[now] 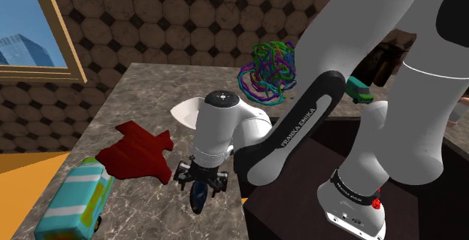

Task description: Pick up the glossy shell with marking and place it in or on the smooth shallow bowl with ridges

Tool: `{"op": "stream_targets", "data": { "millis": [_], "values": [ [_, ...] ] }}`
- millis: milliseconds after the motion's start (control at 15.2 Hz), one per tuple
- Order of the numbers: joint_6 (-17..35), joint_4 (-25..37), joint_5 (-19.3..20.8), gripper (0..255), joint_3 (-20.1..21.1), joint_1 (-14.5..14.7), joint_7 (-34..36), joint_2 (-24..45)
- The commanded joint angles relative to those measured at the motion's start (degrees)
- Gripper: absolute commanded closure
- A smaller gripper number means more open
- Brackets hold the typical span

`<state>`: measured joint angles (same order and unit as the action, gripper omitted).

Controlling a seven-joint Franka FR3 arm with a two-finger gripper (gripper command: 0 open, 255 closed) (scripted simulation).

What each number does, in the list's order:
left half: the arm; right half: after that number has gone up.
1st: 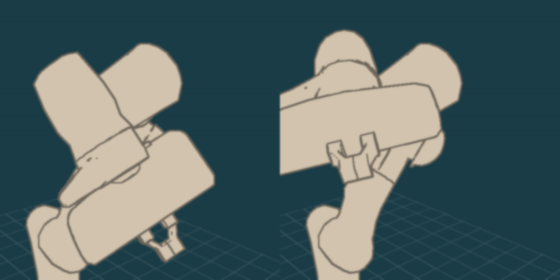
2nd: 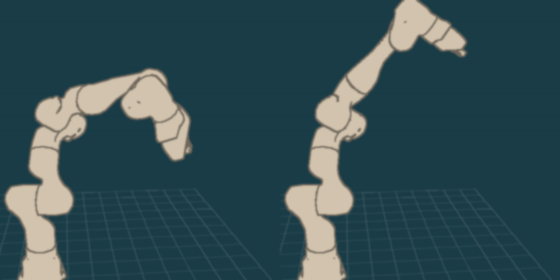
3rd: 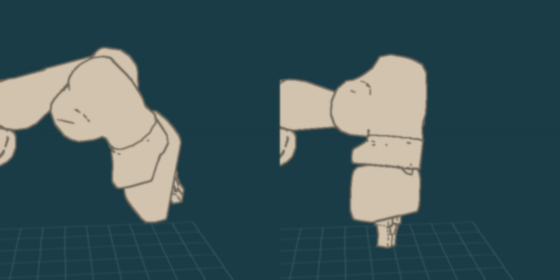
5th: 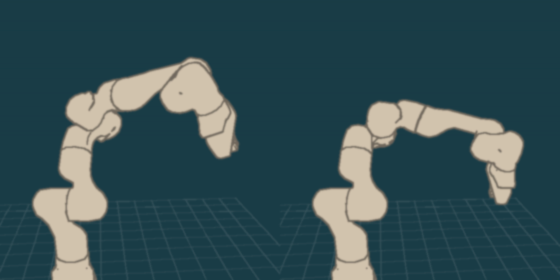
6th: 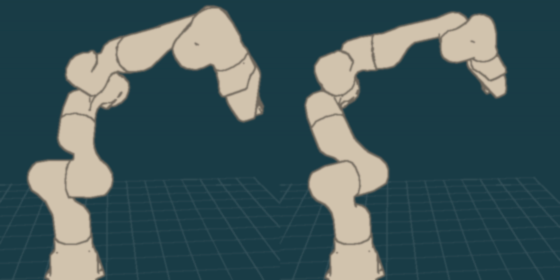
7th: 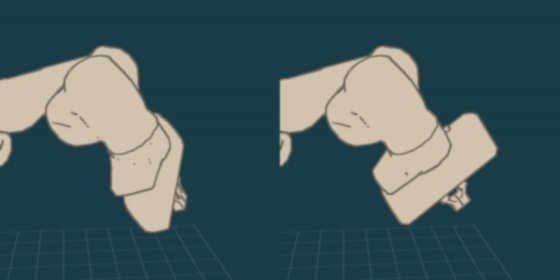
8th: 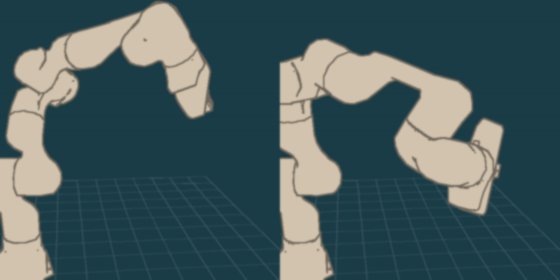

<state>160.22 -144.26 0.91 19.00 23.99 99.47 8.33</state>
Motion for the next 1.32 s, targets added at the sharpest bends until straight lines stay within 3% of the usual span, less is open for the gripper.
{"op": "stream_targets", "data": {
  "millis": [0,132,660,726,1254],
  "values": [
    [1.51,0.22,1.41,0,-0.58,0.43,1.15,1.71],
    [3.33,0.72,3.36,0,-1.59,1.18,2.58,4.12],
    [3.32,0.71,3.3,0,-1.66,1.25,2.53,4.11],
    [3.32,0.71,3.3,255,-1.66,1.25,2.53,4.11],
    [3.32,0.71,3.3,255,-1.66,1.25,2.53,4.11]
  ]
}}
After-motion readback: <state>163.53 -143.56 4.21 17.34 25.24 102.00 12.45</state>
